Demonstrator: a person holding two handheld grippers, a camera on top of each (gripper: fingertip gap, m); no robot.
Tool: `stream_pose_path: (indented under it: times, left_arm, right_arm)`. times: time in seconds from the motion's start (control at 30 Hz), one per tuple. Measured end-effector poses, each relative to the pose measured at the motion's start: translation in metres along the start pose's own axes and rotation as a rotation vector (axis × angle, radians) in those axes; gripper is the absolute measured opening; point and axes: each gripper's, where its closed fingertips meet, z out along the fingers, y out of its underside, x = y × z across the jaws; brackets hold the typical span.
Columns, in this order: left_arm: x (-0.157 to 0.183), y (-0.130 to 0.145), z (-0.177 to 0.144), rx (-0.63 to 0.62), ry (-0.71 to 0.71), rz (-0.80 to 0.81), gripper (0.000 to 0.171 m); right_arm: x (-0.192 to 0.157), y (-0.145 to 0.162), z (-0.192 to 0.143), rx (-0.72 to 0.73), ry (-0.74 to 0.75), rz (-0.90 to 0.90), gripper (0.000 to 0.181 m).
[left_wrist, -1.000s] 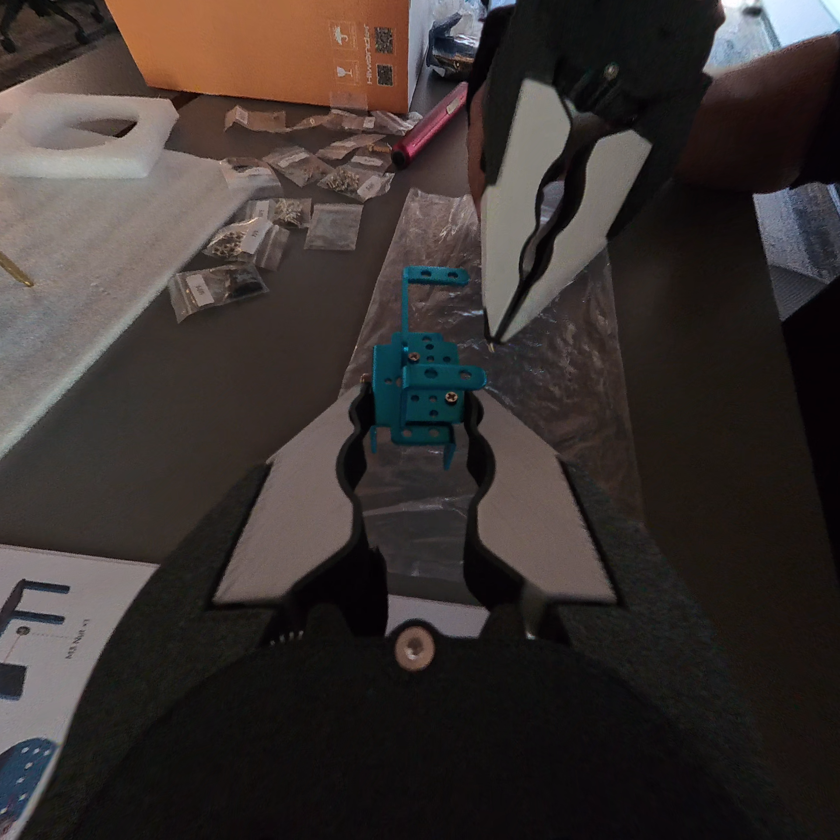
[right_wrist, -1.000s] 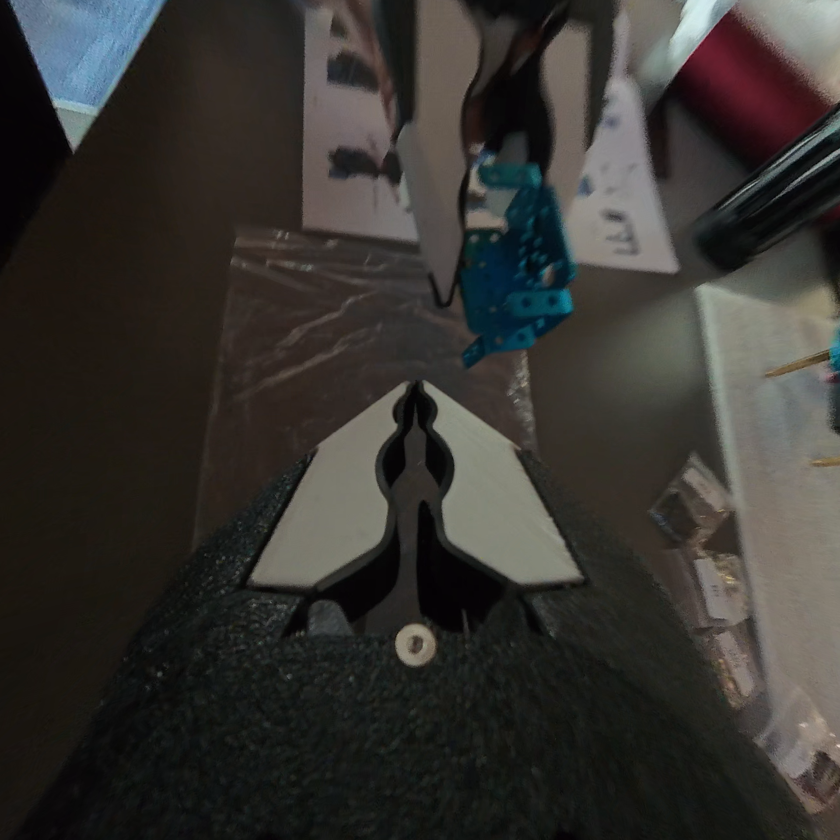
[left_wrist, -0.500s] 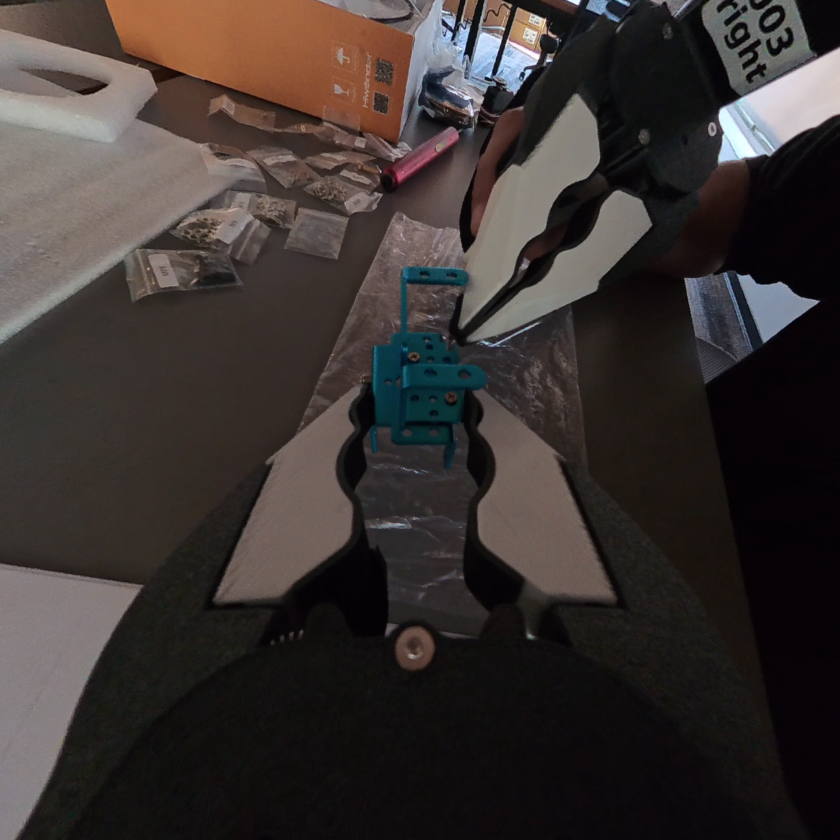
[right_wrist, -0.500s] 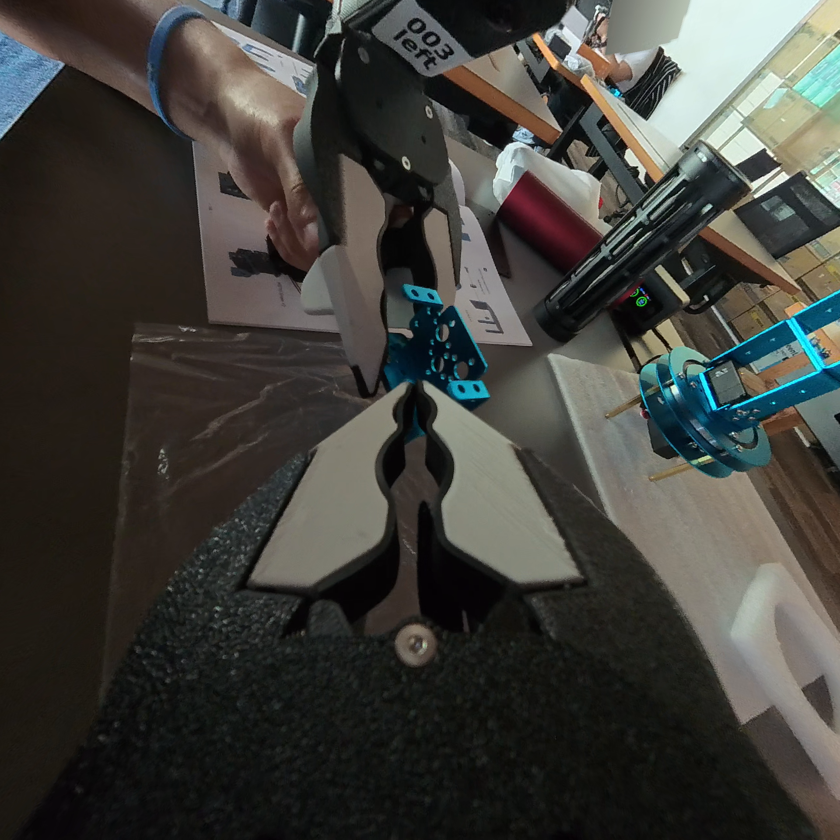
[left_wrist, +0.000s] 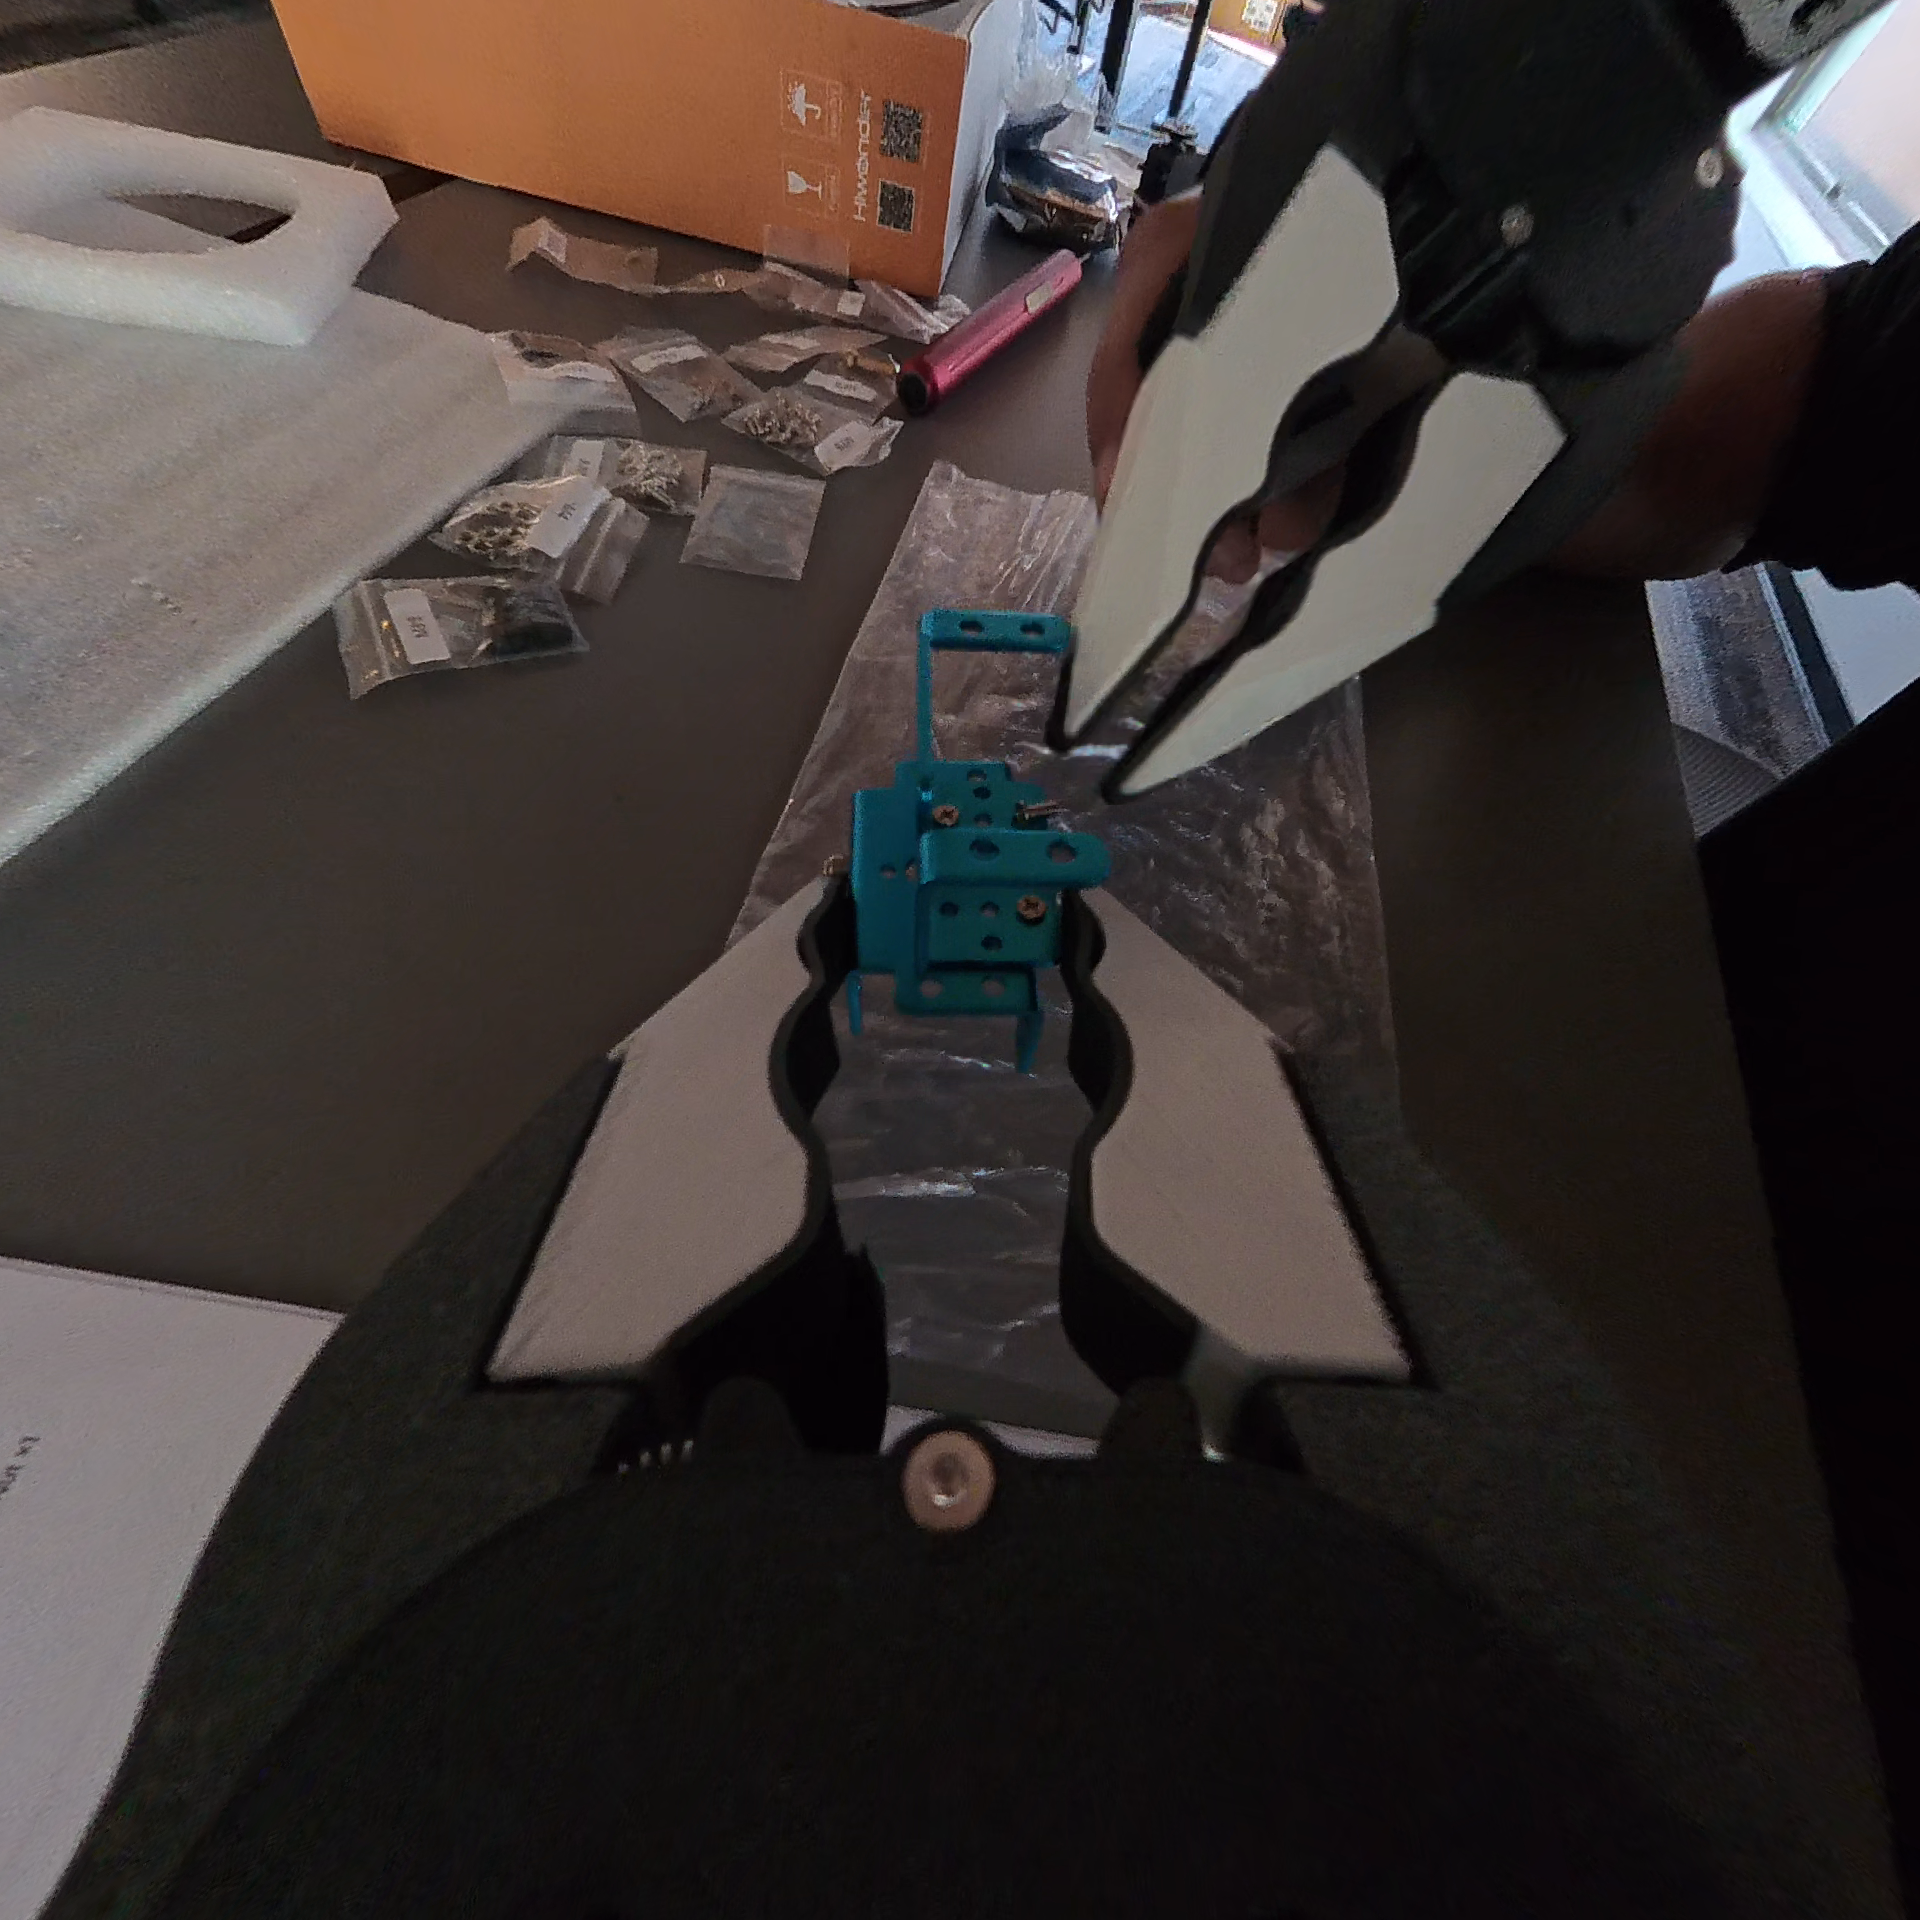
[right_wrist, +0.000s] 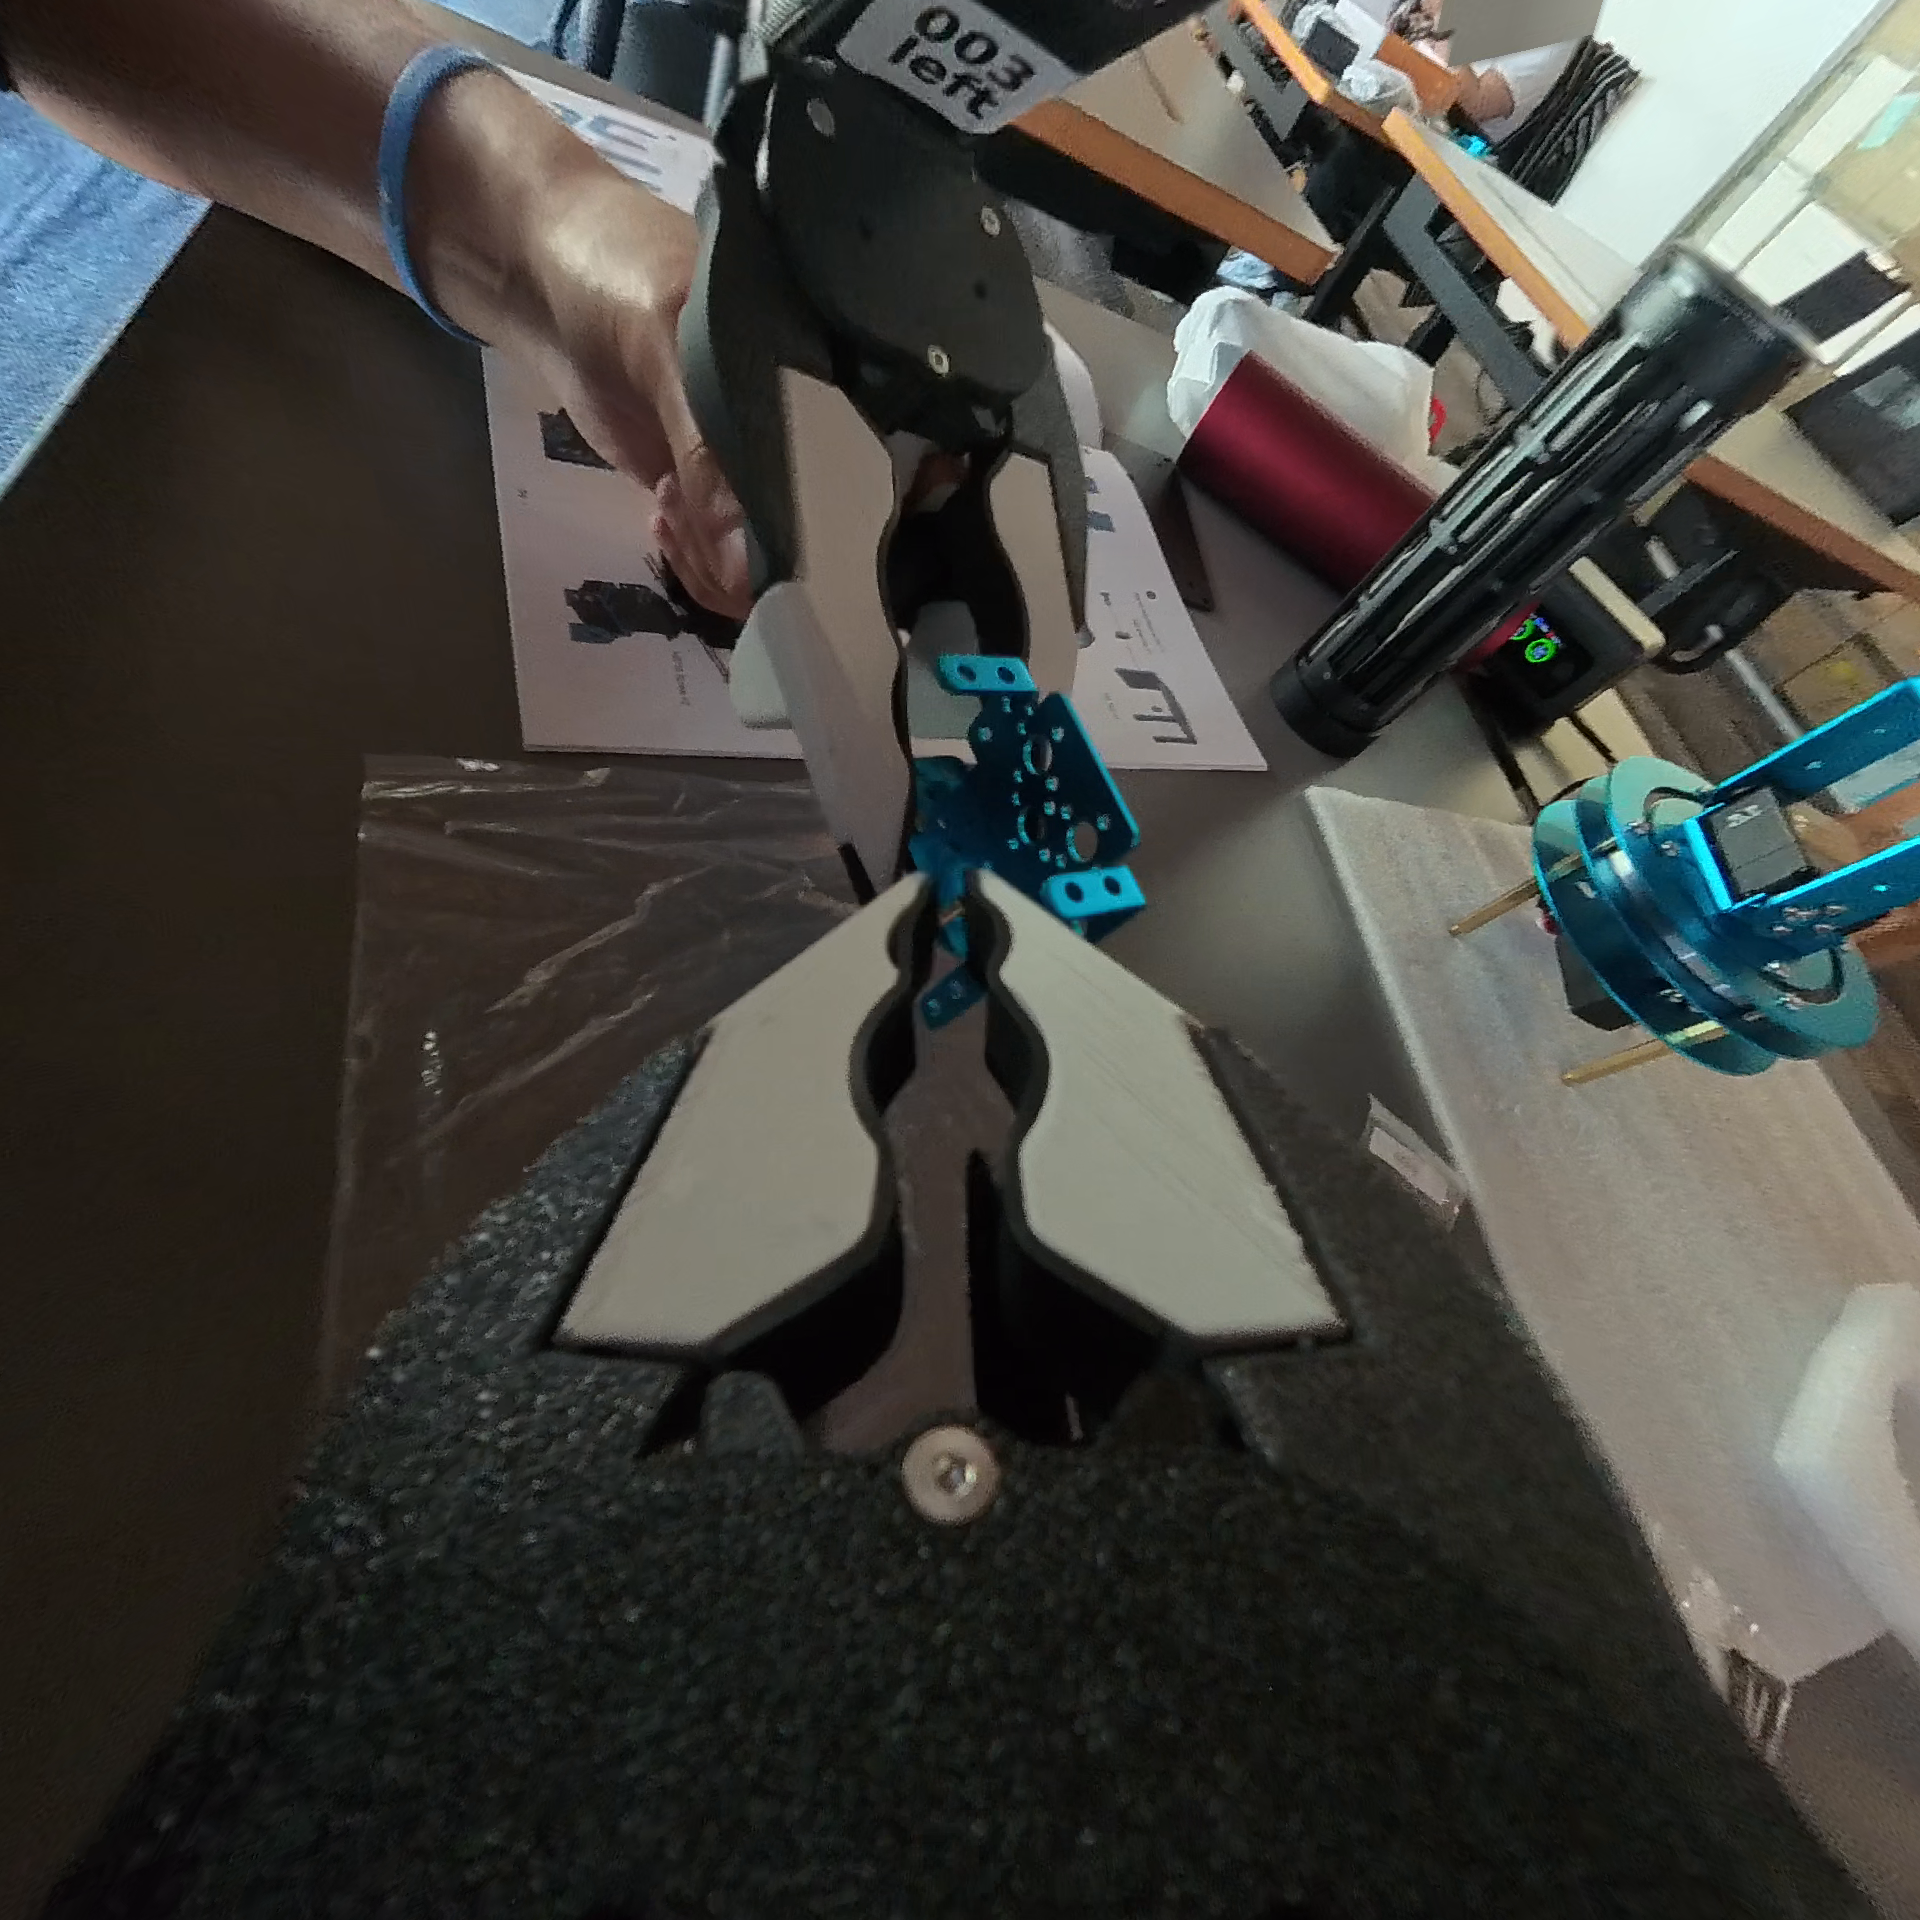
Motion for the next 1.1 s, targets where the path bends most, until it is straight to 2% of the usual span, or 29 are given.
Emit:
stream_pose_path:
  times: [0.07,0.23,0.33,0.4,0.7,0.8,0.97,1.03,1.1]
  left_arm:
    - [-0.001,0.001,0.000,-0.003,-0.006,-0.001,0.041]
    - [0.000,0.001,0.001,-0.007,0.002,-0.009,0.041]
    - [0.001,0.002,0.002,-0.012,0.005,-0.011,0.041]
    - [0.001,0.002,0.002,-0.010,0.006,-0.012,0.041]
    - [-0.002,0.003,0.001,-0.014,-0.005,-0.013,0.041]
    - [-0.007,0.001,-0.001,-0.013,-0.030,-0.004,0.041]
    - [-0.021,-0.001,-0.007,-0.010,-0.090,-0.006,0.041]
    - [-0.024,-0.003,-0.009,-0.002,-0.101,-0.010,0.041]
    - [-0.024,-0.003,-0.010,-0.001,-0.102,-0.011,0.041]
  right_arm:
    - [-0.002,0.001,-0.001,-0.015,-0.031,0.025,0.015]
    - [-0.009,0.011,0.003,-0.083,-0.054,-0.017,0.020]
    - [-0.012,0.015,0.008,-0.101,-0.050,-0.023,0.033]
    - [-0.013,0.015,0.010,-0.101,-0.055,-0.026,0.033]
    - [-0.013,0.013,0.007,-0.091,-0.041,-0.056,0.017]
    - [-0.021,0.015,0.003,-0.087,-0.104,-0.038,0.009]
    - [-0.039,0.042,0.004,-0.229,-0.279,0.068,0.009]
    - [-0.049,0.047,0.008,-0.266,-0.322,0.096,0.011]
    - [-0.052,0.052,0.013,-0.304,-0.303,0.056,0.010]
